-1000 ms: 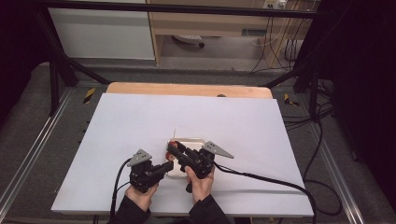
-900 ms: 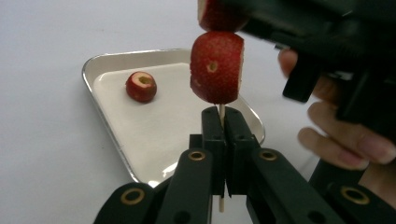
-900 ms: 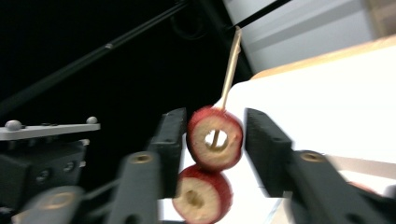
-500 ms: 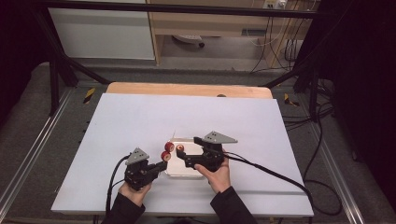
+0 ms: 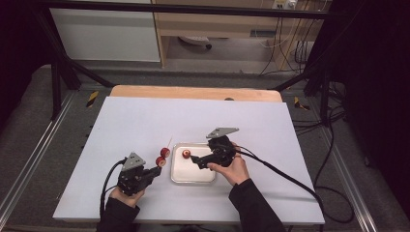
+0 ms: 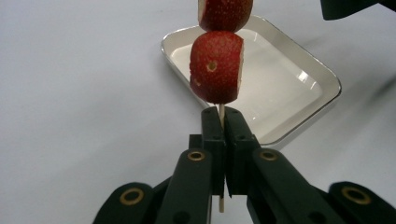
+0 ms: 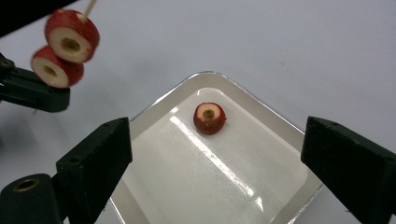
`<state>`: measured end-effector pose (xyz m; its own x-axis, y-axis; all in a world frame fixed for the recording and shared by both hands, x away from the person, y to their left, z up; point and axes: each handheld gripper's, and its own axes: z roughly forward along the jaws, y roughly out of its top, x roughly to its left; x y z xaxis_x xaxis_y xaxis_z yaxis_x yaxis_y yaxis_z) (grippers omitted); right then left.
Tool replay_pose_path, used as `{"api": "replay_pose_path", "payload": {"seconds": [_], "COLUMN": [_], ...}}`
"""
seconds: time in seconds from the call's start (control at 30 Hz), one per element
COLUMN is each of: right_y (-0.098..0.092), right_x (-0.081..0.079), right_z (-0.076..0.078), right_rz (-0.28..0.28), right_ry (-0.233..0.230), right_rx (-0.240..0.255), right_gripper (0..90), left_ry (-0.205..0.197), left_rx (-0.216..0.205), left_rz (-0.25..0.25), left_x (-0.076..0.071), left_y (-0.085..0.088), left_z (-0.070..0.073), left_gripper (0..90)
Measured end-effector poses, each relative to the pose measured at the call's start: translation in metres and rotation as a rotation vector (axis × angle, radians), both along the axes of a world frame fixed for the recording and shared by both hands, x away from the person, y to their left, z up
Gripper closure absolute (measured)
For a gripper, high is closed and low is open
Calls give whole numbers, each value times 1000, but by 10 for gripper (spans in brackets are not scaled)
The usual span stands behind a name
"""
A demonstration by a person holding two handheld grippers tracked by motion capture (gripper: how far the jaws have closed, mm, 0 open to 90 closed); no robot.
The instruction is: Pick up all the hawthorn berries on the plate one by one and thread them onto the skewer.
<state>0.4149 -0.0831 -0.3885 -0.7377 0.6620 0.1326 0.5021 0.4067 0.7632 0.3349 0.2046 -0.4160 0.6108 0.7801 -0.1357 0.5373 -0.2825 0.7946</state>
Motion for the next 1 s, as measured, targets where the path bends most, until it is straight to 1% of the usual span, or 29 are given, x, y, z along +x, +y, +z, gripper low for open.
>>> {"api": "replay_pose_path", "payload": {"seconds": [0.1, 0.13, 0.17, 0.2, 0.33, 0.5, 0.53, 0.6, 0.67, 0.73, 0.8, 0.87, 0.93, 0.97, 1.0], "right_y": [7, 10, 14, 18, 32, 45, 47, 52, 58, 63, 72, 79, 85, 89, 90], "right_x": [10, 14, 18, 21, 34, 50, 53, 61, 65, 68, 71, 72, 74, 74, 76], "right_z": [1, 1, 1, 1, 0, -2, -2, -2, -3, -5, -10, -15, -18, -18, -21], "right_rz": [10, 15, 21, 27, 55, 86, 86, 80, 73, 83, 94, 110, 120, 110, 117], "right_ry": [30, 38, 46, 60, 107, 149, 163, 210, 226, 252, 281, 296, 294, 318, 319], "right_rx": [-48, -74, -117, -146, -216, -276, -285, -310, -336, -340, -371, -386, -402, -403, -411], "right_gripper": [111, 126, 137, 147, 216, 304, 311, 336, 372, 391, 404, 432, 467, 475, 489], "left_ry": [3, 3, 3, 2, 11, 11, 12, 15, 10, 10, 12, 13, 12, 14, 13], "left_rx": [14, 19, 30, 35, 43, 54, 54, 51, 53, 54, 55, 52, 54, 54, 54], "left_rz": [-12, -14, -15, -15, -15, -7, -4, -3, 2, 3, 4, 0, 0, -1, -2], "left_x": [0, 0, 1, 1, 3, 5, 5, 6, 6, 6, 7, 7, 7, 7, 7], "left_y": [2, 2, 2, 2, 6, 11, 12, 13, 15, 16, 17, 17, 17, 17, 17], "left_z": [0, -1, -2, -2, -3, -3, -3, -4, -3, -3, -3, -3, -3, -3, -3], "left_gripper": [881, 881, 881, 881, 880, 880, 880, 880, 880, 880, 880, 880, 880, 880, 880]}}
